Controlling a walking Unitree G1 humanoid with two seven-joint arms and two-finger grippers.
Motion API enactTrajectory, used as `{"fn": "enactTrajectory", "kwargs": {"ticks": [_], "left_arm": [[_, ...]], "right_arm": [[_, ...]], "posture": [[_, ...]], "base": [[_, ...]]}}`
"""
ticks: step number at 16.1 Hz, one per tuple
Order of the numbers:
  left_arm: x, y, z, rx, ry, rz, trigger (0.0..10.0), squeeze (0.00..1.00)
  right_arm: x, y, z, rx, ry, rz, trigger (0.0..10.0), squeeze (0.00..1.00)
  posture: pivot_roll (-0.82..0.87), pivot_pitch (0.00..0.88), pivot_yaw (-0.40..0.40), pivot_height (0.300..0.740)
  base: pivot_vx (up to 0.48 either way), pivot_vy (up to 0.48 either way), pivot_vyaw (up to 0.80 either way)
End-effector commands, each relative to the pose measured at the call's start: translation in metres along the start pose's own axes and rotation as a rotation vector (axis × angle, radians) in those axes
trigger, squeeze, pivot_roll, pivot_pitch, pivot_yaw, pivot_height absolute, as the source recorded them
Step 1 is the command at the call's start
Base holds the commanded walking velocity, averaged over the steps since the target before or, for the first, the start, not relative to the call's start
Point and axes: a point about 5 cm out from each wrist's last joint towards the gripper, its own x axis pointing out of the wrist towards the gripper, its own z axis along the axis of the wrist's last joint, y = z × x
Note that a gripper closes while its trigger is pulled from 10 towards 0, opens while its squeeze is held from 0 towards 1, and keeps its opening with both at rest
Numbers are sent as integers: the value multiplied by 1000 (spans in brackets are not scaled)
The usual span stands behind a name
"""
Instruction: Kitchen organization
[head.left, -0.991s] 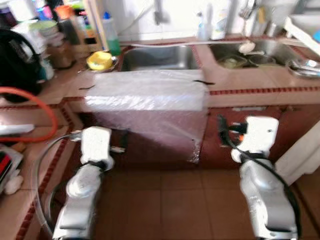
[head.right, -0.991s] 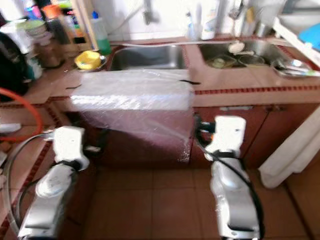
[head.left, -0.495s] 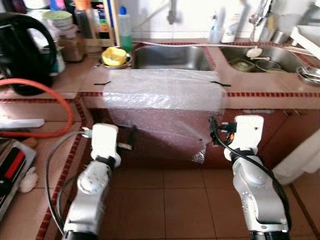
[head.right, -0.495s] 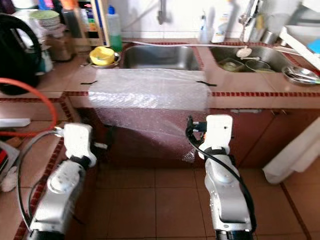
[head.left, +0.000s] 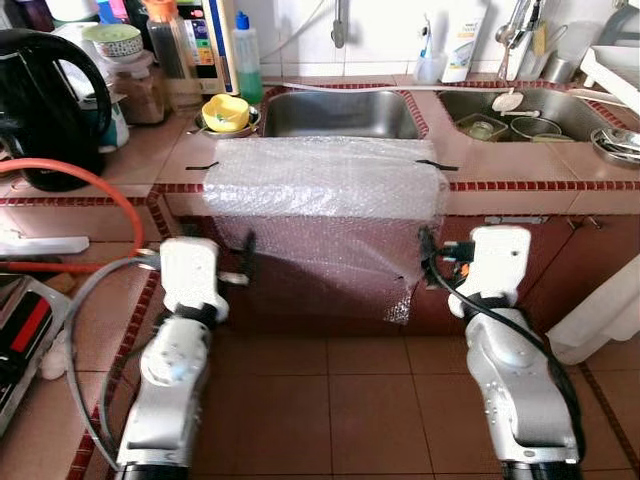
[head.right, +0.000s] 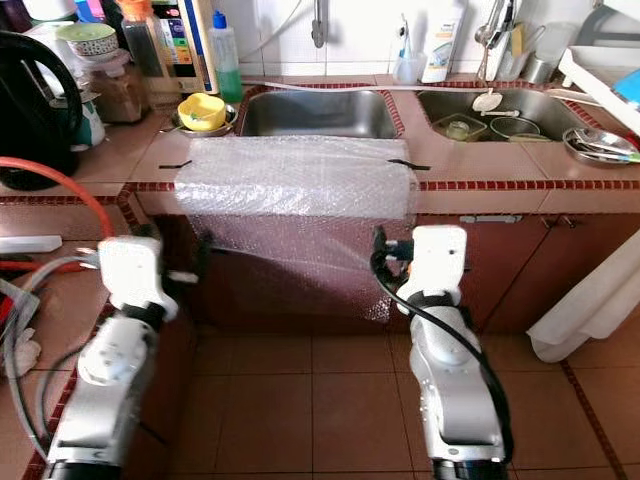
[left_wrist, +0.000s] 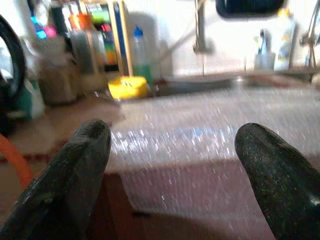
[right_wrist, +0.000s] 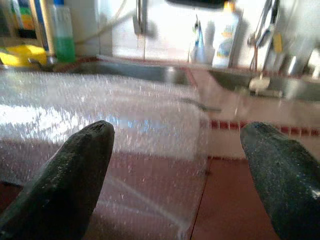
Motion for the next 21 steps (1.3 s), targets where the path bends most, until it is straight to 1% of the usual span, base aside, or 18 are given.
{"fn": "enactTrajectory", "kwargs": {"ticks": [1,4,8,10,12,13,17,21], "left_arm": [[1,4,10,10,-36,-1,10000,0],[1,4,9,-6,-30,16,10000,0],[3,-1,9,-32,-29,-10,10000,0],[5,-1,11,-29,-36,-16,10000,0],[7,1,11,-35,-35,-4,10000,0],[8,0,10,-37,-34,-7,10000,0],[7,-4,8,-47,-25,-15,10000,0],[6,-4,7,-47,-18,-17,10000,0]], "right_arm": [[0,2,13,-19,-67,28,10000,0],[2,3,18,-29,-93,28,10000,0],[3,3,22,-39,-109,29,10000,0],[2,1,22,-45,-108,24,10000,0],[1,1,21,-49,-108,27,10000,0],[1,2,22,-52,-111,29,10000,0],[3,1,23,-58,-113,30,10000,0],[2,4,22,-57,-111,39,10000,0]], "posture": [[-19,0,39,740],[-25,0,40,740],[-38,0,45,740],[-39,0,43,740],[-45,0,43,740],[-45,0,43,740],[-47,0,38,740],[-44,0,38,740]], "base": [[0,0,0],[320,0,0],[411,0,0],[458,0,0],[458,0,0],[458,0,0],[458,0,0],[432,0,0]]}}
